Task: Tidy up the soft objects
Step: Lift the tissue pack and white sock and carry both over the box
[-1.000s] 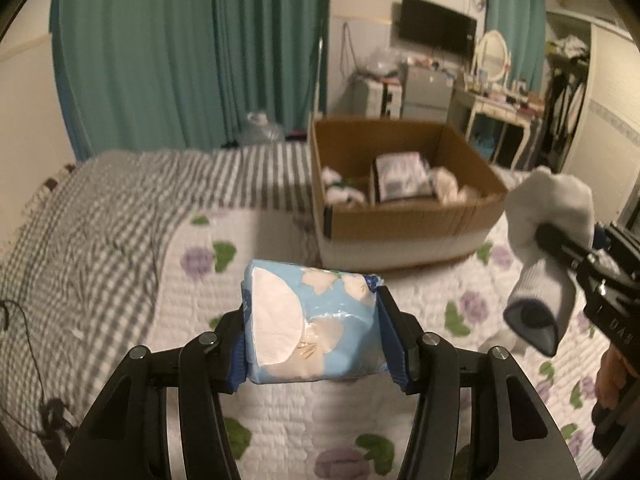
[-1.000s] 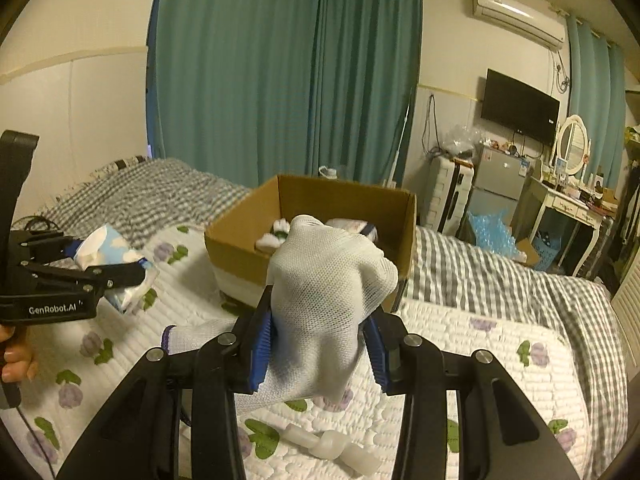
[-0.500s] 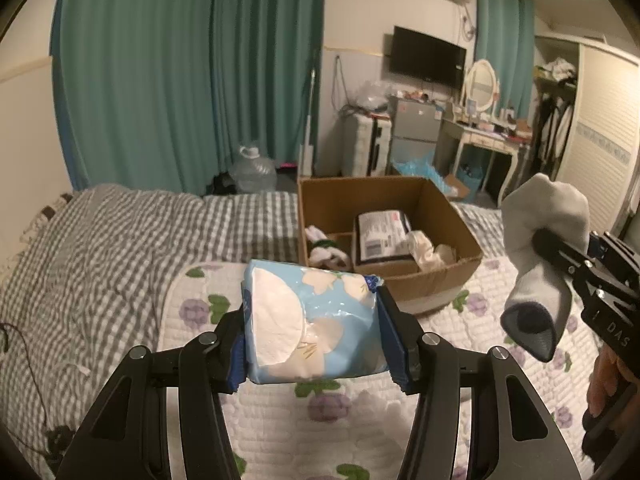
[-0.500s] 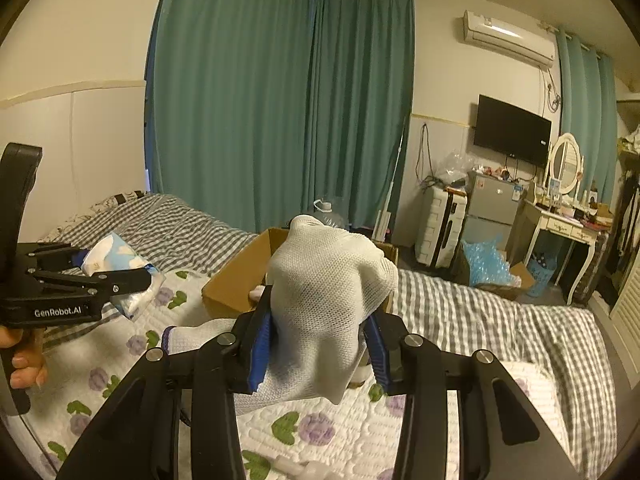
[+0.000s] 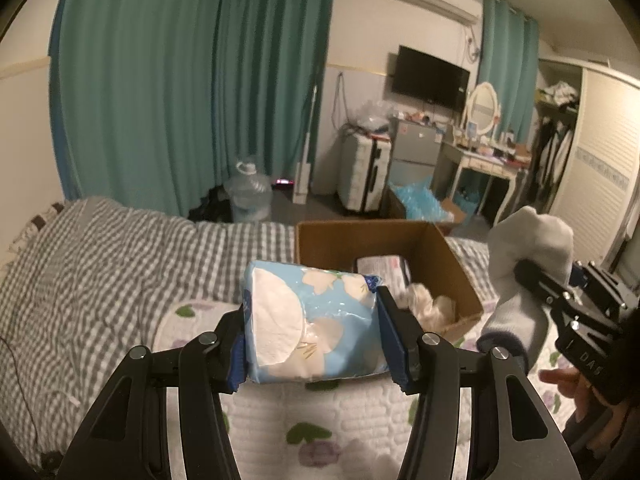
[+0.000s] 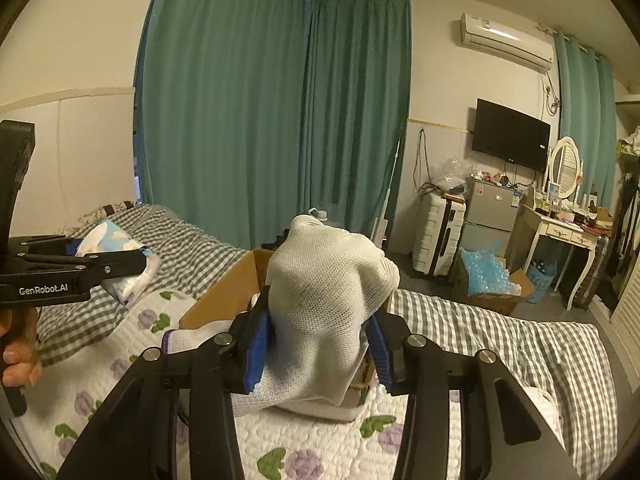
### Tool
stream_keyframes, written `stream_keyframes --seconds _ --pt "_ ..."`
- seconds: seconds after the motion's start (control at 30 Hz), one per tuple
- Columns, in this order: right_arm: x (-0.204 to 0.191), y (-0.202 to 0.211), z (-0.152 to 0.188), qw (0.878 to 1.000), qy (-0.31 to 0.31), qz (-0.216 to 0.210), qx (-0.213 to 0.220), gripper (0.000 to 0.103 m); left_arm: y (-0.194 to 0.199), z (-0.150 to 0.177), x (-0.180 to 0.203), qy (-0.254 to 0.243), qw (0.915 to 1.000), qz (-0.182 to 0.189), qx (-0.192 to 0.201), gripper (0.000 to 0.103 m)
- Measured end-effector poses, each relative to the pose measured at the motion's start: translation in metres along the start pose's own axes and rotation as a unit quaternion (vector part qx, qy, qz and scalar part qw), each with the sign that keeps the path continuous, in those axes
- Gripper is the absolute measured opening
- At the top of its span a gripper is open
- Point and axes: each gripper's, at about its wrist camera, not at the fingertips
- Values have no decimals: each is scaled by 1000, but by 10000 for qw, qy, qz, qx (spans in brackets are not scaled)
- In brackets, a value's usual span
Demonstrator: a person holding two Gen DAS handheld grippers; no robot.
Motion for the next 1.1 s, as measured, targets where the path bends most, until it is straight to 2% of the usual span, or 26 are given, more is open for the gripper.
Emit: stream_keyframes --seconds 0.2,0.43,0.77,1.1 --pt "5 -18 -8 9999 -87 57 -27 44 -9 -8 -1 14 10000 -33 50 53" --pt "25 -41 -13 9994 -335 -62 -99 44 -26 -19 -2 50 9999 -61 93 53" --pt "35 -73 -11 9994 -201 -23 -287 44 -58 -28 13 -8 9999 -32 133 53" --pt "26 -116 6 9975 159 -115 -680 44 -119 -26 29 -221 9994 -60 -250 53"
Point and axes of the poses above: each gripper's, at about its wrist camera, not at the fingertips, and y roughly against the way its jaws point, x to its right, z to its underside
